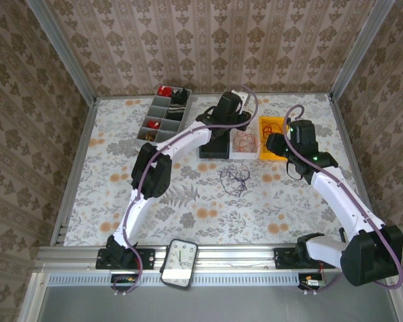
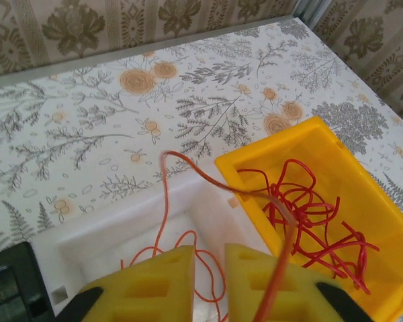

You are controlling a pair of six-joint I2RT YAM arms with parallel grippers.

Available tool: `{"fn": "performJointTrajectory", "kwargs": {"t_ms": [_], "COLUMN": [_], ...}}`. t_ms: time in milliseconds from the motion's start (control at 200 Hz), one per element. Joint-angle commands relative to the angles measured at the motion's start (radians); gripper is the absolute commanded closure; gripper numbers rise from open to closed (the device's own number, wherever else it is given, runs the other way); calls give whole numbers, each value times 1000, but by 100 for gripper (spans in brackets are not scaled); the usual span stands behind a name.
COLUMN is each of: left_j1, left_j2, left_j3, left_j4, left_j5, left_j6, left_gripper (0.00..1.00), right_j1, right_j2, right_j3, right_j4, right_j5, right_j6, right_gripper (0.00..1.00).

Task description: Untangle the cables

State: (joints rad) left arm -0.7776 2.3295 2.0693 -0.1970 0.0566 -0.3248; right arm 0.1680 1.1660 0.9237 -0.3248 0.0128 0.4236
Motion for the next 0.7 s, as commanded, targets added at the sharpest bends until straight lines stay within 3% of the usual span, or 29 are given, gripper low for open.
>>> {"fn": "performJointTrajectory", "kwargs": {"t_ms": [0, 140, 345, 445, 695], "left_j1": [1, 0, 18, 42, -4], "left_j2": [-38, -174, -427, -504, -489], "left_j3": [26, -83, -443, -602, -730], "left_j4": [-55, -54, -15, -14, -113], "left_j5": [-19, -27, -36, 34, 178], "left_j6": [0, 51, 132, 132, 259], "left_gripper": [56, 42, 40, 42, 44], "right_j1": [-2, 1, 47, 69, 90], "right_j2": [-16, -12, 40, 64, 126], "right_j3": [-5, -35, -40, -45, -40], "right_j4": [-27, -3, 1, 10, 6], "right_j5": [-31, -45, -33, -28, -39], "right_j6": [-5, 15, 1, 7, 3], "right_gripper": [52, 51, 52, 52, 52]}}
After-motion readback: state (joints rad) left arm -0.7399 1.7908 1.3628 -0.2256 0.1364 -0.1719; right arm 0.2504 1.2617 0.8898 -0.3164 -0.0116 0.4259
